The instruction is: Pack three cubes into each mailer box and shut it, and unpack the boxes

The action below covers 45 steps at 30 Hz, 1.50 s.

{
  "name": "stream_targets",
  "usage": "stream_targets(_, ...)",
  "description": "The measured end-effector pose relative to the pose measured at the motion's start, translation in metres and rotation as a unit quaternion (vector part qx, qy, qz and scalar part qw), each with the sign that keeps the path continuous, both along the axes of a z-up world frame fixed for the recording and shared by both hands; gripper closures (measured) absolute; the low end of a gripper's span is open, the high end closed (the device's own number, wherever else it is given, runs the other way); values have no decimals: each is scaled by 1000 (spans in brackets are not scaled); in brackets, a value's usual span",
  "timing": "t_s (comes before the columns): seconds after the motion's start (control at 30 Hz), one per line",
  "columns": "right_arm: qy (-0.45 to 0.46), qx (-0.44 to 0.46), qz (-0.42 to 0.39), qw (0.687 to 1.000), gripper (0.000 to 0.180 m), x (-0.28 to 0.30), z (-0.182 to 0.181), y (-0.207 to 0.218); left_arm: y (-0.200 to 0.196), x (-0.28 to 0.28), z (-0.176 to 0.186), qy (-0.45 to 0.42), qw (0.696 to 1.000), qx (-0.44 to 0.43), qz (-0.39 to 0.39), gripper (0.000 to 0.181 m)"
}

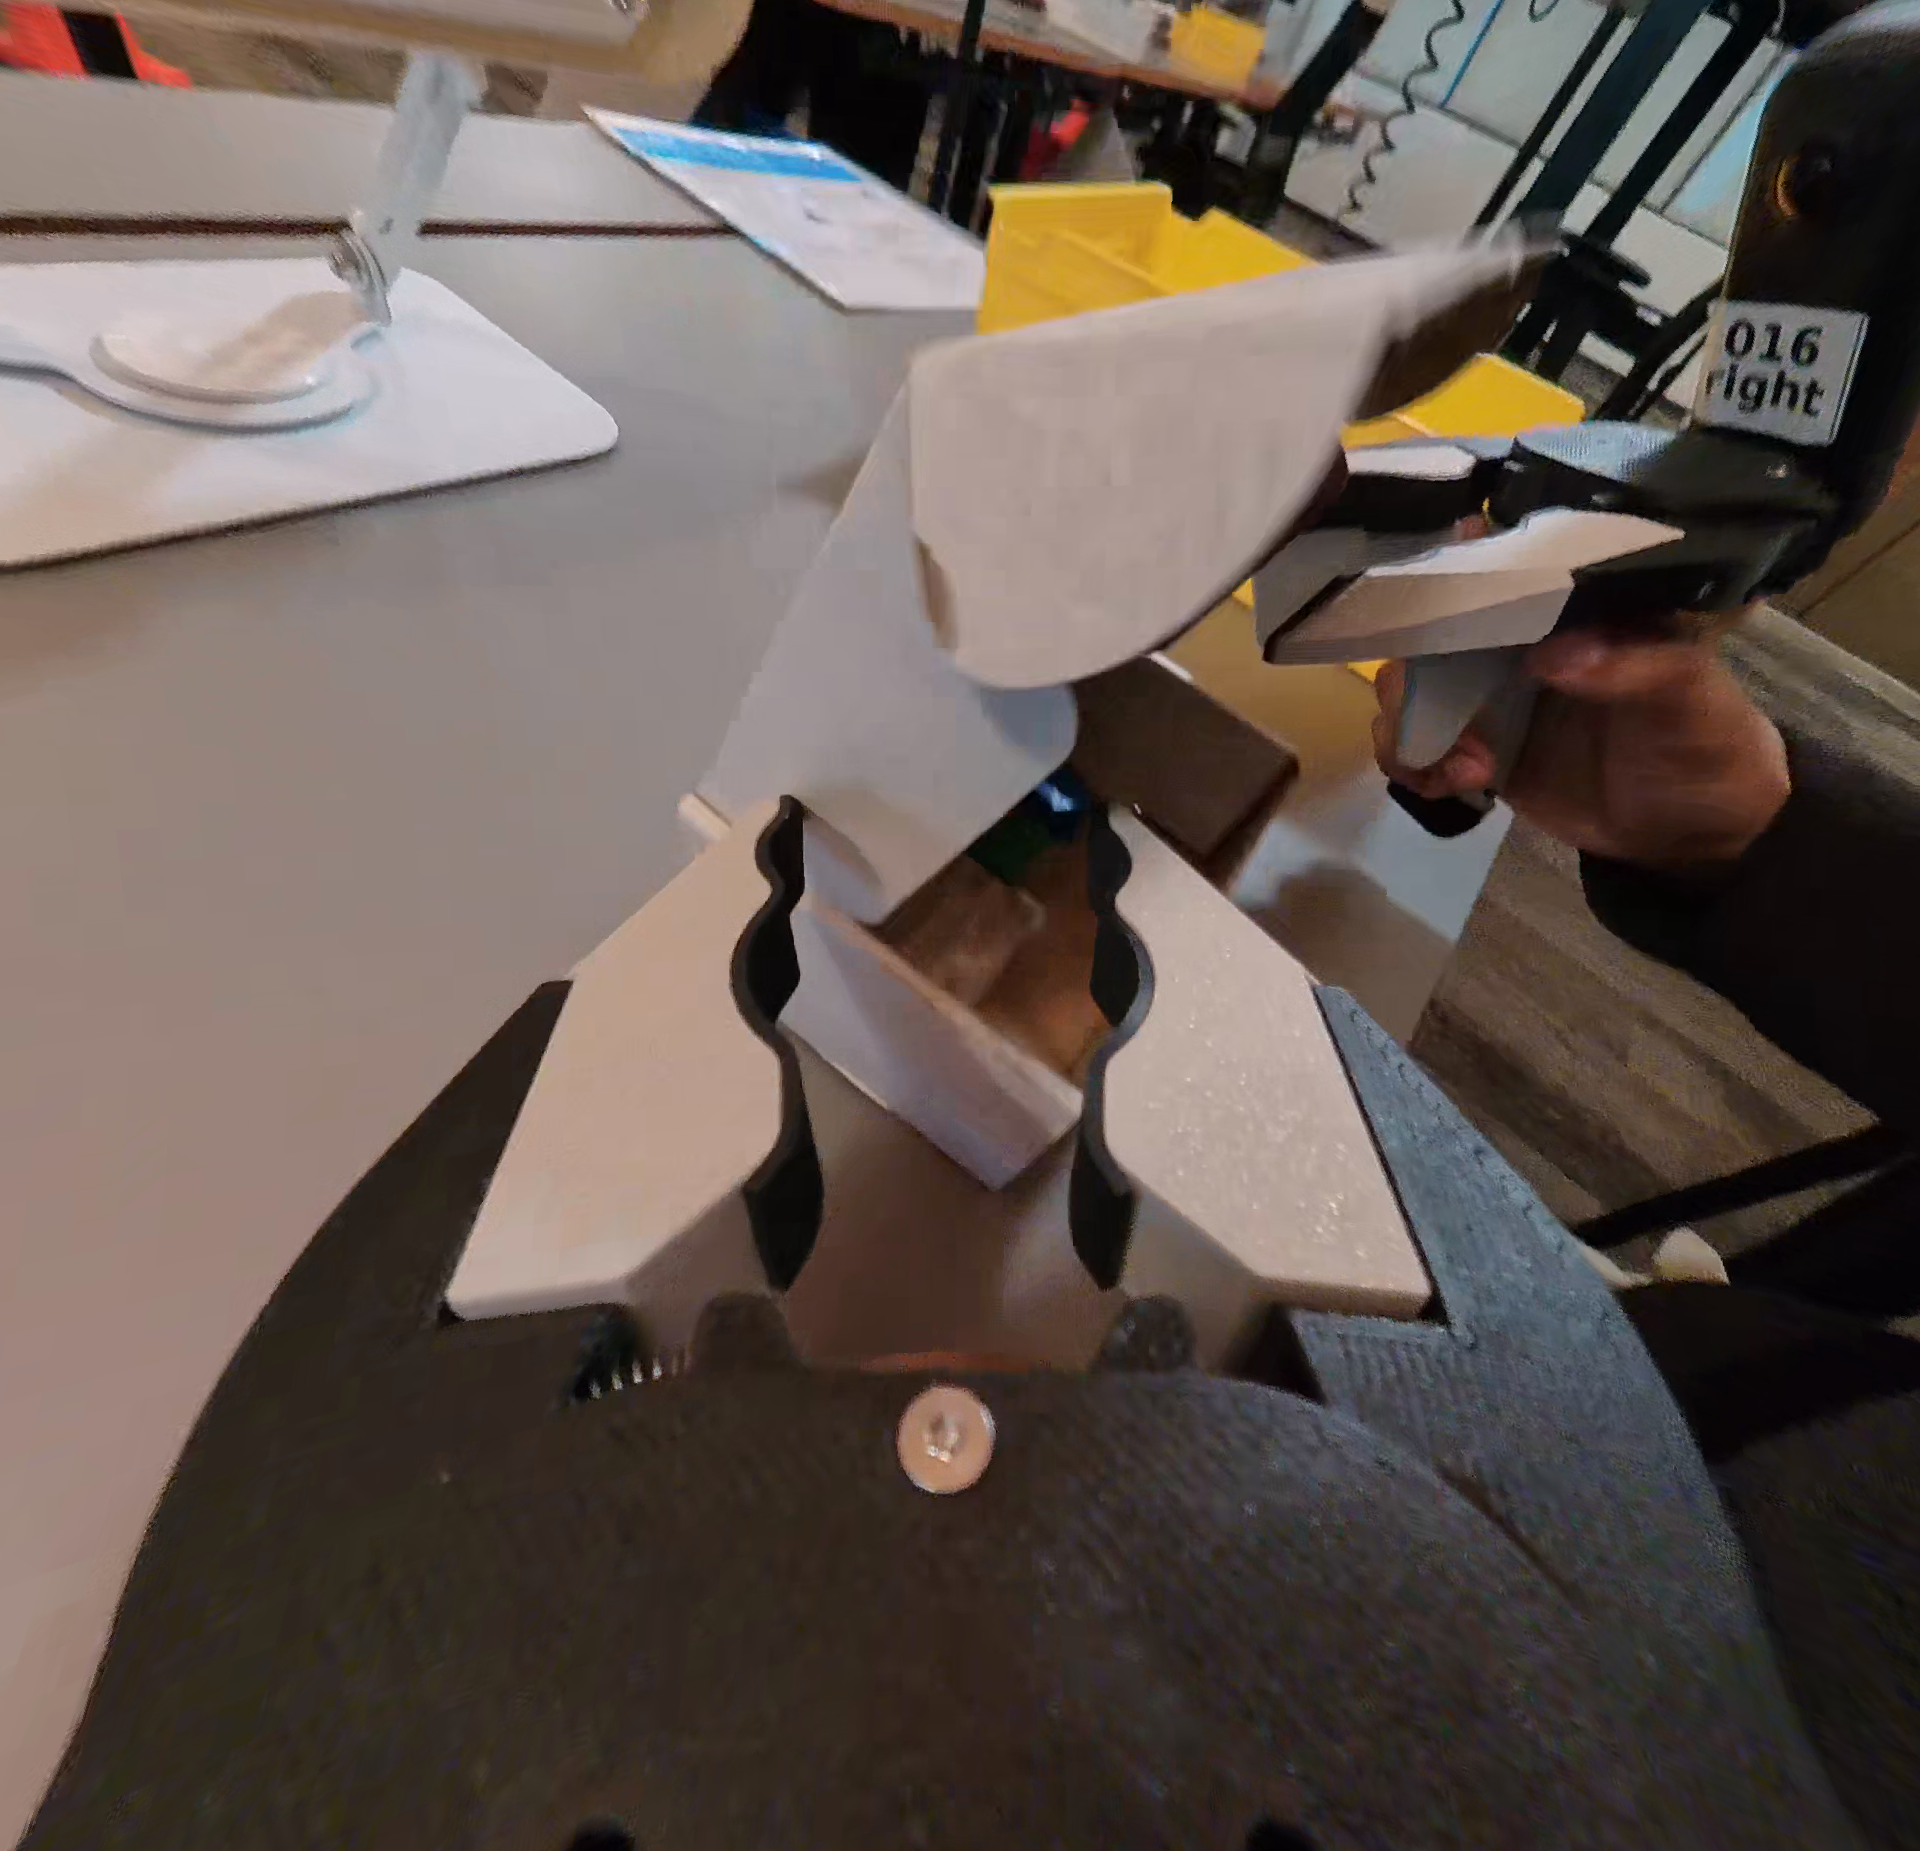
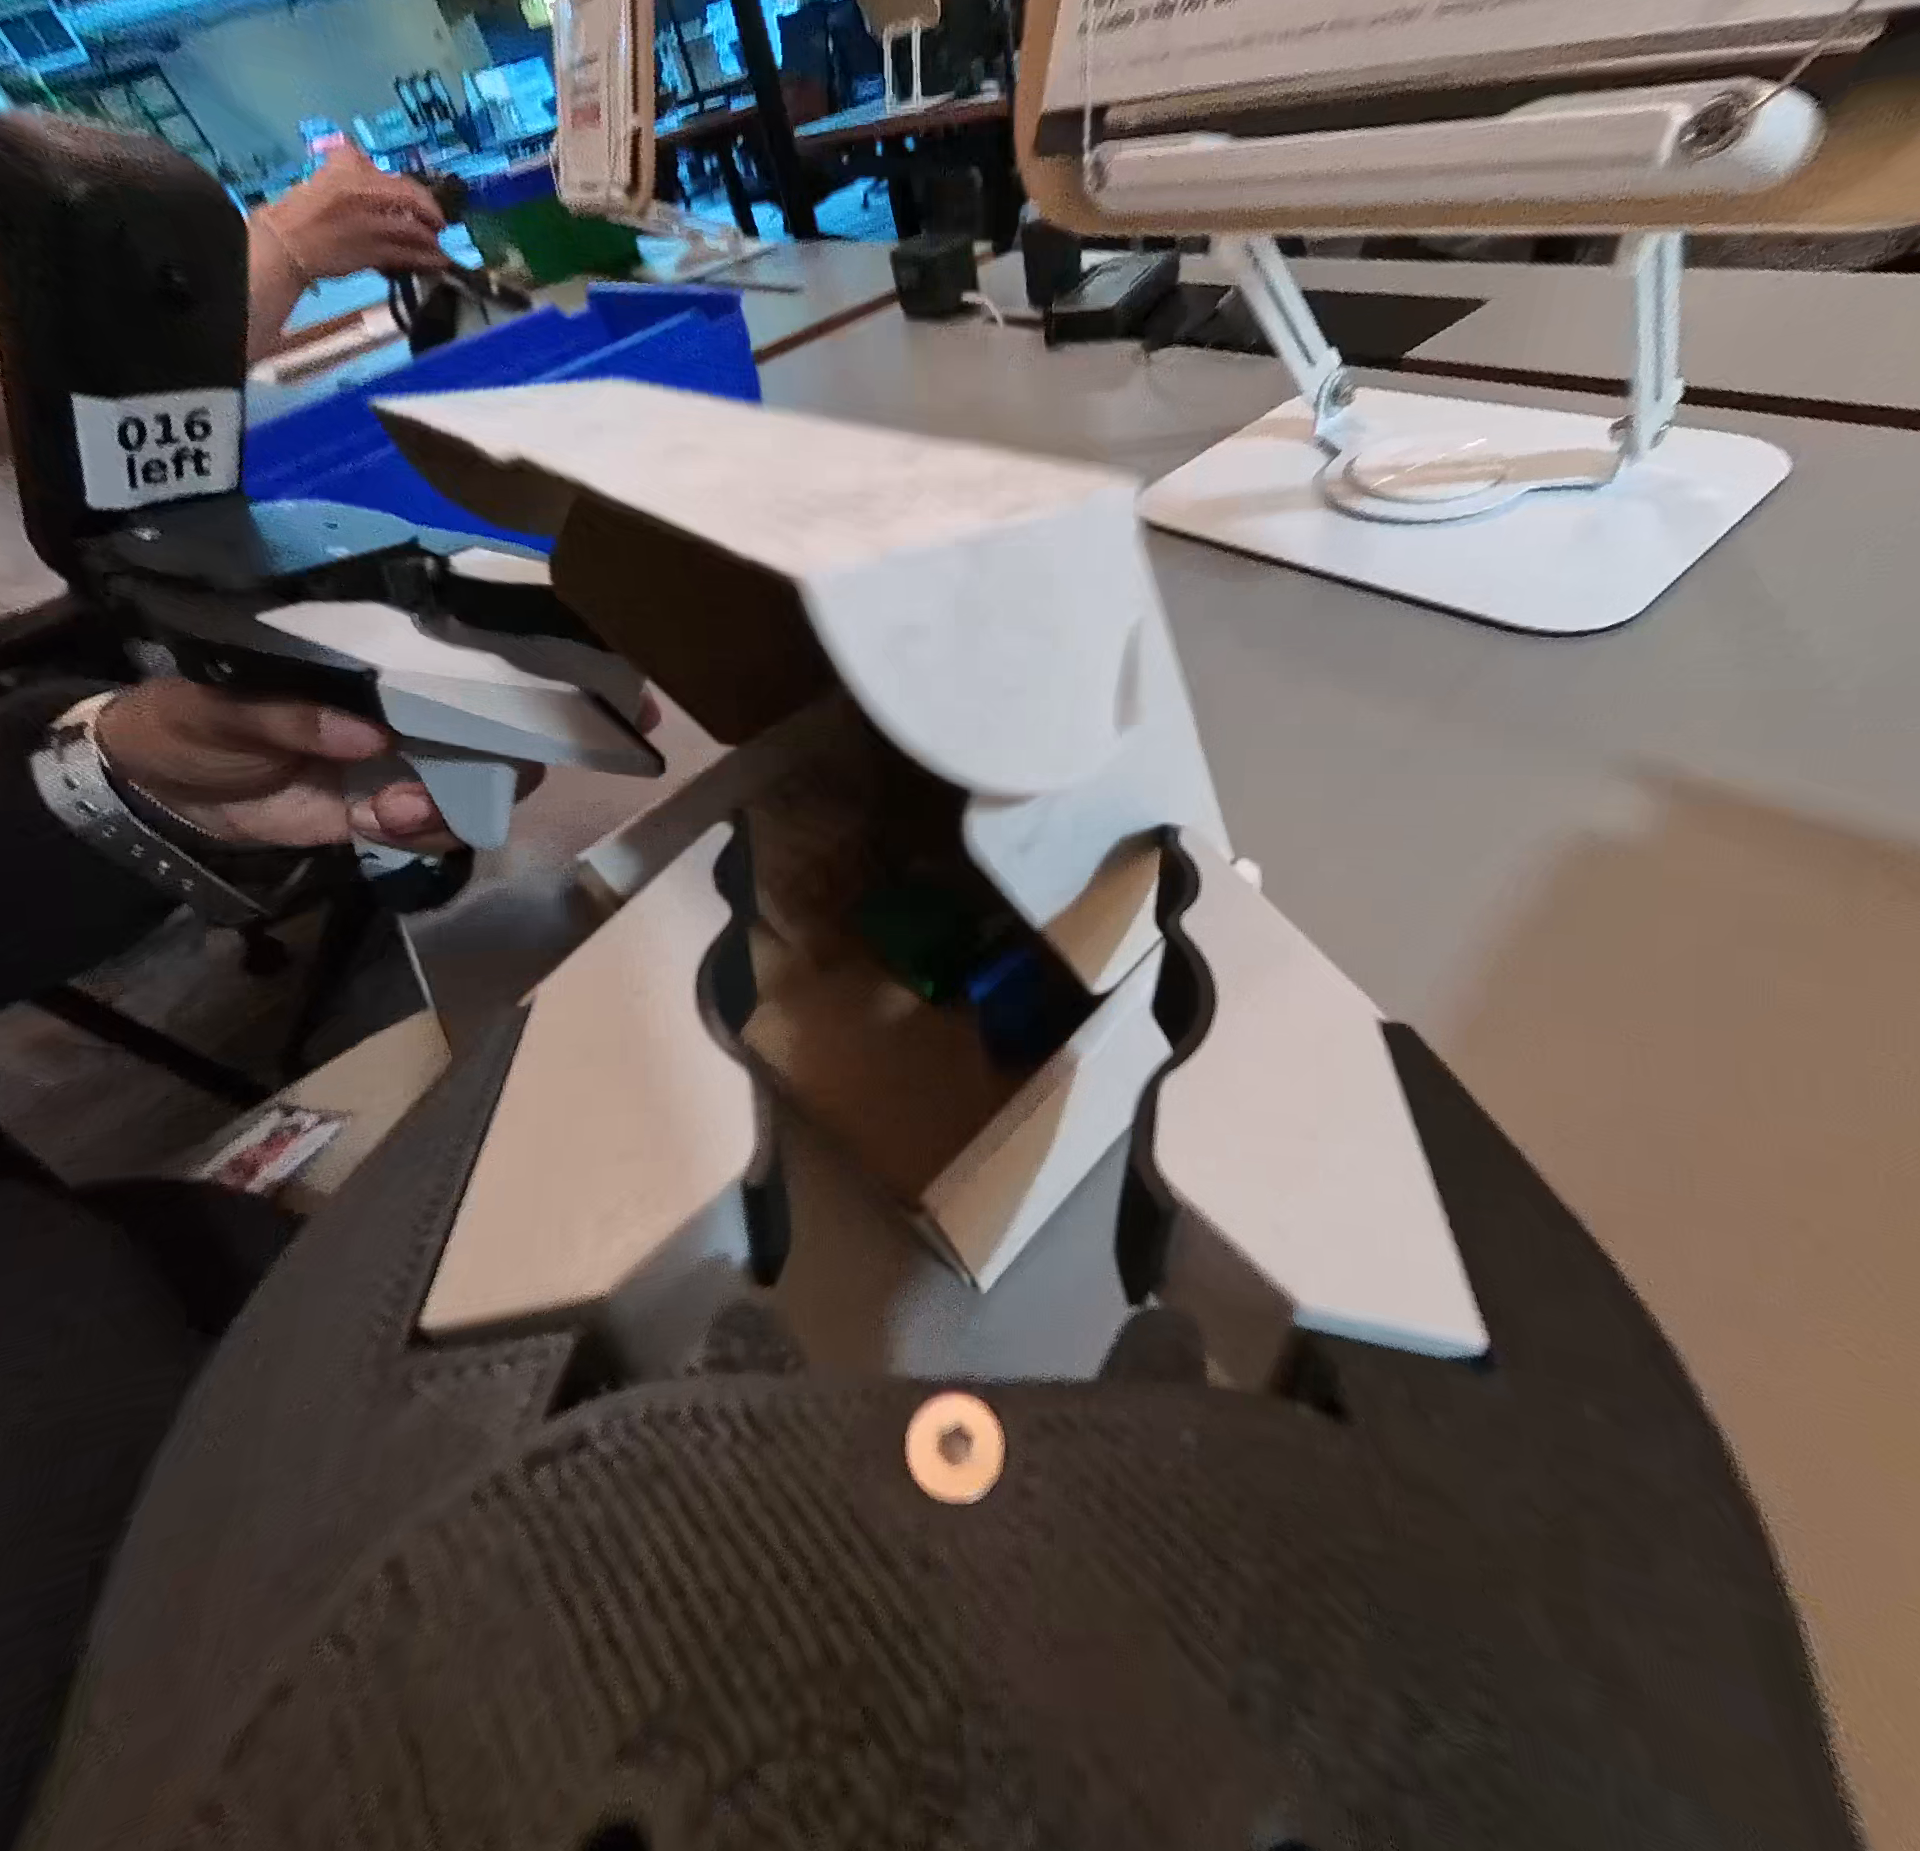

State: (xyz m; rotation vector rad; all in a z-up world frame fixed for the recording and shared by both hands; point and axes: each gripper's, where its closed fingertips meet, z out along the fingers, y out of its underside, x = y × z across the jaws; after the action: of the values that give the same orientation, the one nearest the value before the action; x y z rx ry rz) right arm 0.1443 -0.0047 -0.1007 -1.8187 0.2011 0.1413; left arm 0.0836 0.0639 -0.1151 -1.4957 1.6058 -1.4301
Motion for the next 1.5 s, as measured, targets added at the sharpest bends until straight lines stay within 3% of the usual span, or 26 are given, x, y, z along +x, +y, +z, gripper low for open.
stream_targets(0.03, -8, -9, 2, 1000, 101, -4, -4, -1, -3, -6, -5, 8, 1000, 1, -6, 127)
stream_targets(0.27, -28, -31, -11, 999, 94, -14, -9, -13, -16, -23, -17, 18, 997, 76, -29, 121)
stream_targets(0.47, -41, 36, -64, 996, 93, 4, 15, -24, 1, -17, 5, -61, 991, 115, 35, 113)
stream_targets(0.63, 32, 36, 3, 999, 102, -18, 8, -11, -16, -12, 6, -69, 993, 92, 5, 110)
stream_targets(0.83, -38, -35, 1, 999, 96, -26, -13, -12, -24, -16, -11, -51, 983, 176, -3, 108)
stream_targets(1.07, -41, -15, -30, 999, 97, -16, -1, -24, -13, -23, -1, -55, 986, 157, 21, 112)
stream_targets(1.3, -151, 57, -80, 984, 119, -2, 41, -43, -5, -28, 36, -164, 963, 204, 59, 122)
stream_targets(1.5, -226, 25, -83, 970, 163, -9, 37, -38, -9, -30, 43, -179, 958, 212, 70, 154)
